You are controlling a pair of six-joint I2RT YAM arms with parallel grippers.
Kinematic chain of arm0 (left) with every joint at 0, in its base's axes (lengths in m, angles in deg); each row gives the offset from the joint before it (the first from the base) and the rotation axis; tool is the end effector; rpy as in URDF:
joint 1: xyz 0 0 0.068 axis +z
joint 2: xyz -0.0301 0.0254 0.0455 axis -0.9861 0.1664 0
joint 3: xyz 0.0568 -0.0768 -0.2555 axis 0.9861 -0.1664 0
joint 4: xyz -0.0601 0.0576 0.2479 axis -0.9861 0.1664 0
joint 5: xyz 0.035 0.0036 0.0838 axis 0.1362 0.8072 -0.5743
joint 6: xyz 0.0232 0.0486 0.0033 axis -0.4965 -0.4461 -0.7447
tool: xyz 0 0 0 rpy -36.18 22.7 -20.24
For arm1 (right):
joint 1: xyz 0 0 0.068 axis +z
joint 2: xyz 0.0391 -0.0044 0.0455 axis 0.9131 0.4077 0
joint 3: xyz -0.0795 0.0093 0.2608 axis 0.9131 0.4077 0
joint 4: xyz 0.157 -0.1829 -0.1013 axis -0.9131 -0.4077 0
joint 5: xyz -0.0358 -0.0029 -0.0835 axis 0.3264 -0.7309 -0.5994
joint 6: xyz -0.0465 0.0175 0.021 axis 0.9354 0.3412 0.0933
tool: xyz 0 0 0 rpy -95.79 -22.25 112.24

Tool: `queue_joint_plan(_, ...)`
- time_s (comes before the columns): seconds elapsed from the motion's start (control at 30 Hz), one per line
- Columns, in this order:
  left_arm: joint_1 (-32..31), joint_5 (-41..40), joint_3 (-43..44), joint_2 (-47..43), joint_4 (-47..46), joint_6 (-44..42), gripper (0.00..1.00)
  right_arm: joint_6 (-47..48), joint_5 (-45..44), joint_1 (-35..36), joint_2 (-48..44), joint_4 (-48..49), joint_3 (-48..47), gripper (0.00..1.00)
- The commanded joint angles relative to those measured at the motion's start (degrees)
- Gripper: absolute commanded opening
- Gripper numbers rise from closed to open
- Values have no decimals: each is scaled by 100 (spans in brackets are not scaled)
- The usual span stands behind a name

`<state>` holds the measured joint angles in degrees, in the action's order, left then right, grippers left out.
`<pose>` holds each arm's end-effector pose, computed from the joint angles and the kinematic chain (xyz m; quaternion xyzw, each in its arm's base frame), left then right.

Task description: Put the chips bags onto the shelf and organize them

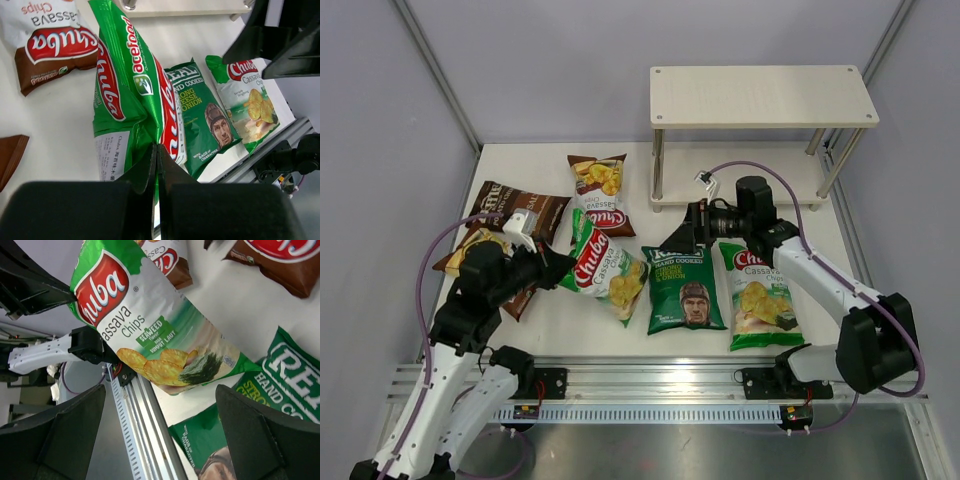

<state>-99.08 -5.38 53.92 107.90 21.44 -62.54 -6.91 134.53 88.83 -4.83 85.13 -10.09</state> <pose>0.1158 -0.0514 0.3253 0.0658 0.8129 -0.3267 0.4776 0.2587 0.1393 0.2881 -0.2354 0.7653 0.5196 0.2983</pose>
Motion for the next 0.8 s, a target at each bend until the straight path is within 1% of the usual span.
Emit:
queue_joint_plan(0.0,-24,571,117,-203,-707,-448,0,303,731,57,318,1241,-5,99)
queue_joint_plan(0.07,-24,668,125,-204,-742,-509,0,618,872,136,476,1418,-154,99)
queue_joint_plan(0.13,-24,905,125,-186,-768,-562,0,690,889,197,766,1453,-408,100)
queue_joint_plan(0.2,-24,1176,125,-177,-760,-650,0,822,872,425,942,1567,-515,99)
queue_joint_plan(0.3,-24,1511,117,-239,-786,-721,0,867,819,724,1013,2225,-436,100)
queue_joint_plan(0.33,-24,1555,117,-274,-812,-721,0,849,776,795,1039,2584,-375,99)
queue_joint_plan(0.37,-24,1565,99,-335,-856,-712,0,831,723,856,1091,2744,-348,99)
queue_joint_plan(0.4,-24,1582,73,-353,-891,-686,0,762,670,970,1135,2972,-218,99)
queue_joint_plan(0.43,-24,1608,73,-362,-900,-677,0,700,661,1006,1188,3679,-103,100)
queue_joint_plan(0.5,-24,1696,73,-362,-918,-668,0,279,679,1094,1433,4499,143,100)
queue_joint_plan(0.53,-24,1740,73,-353,-909,-677,0,138,740,1086,1530,5104,170,99)
queue_joint_plan(0.63,-24,1942,64,-379,-979,-659,0,-284,1002,1103,1900,5871,127,99)
queue_joint_plan(0.67,-24,1986,55,-414,-1040,-659,0,-503,1073,1120,2048,6040,109,99)
queue_joint_plan(0.73,-24,2092,38,-485,-1093,-615,0,-645,1223,1173,2111,6382,100,100)
queue_joint_plan(0.77,-24,2118,29,-494,-1129,-589,0,-732,1302,1234,2164,6375,65,100)
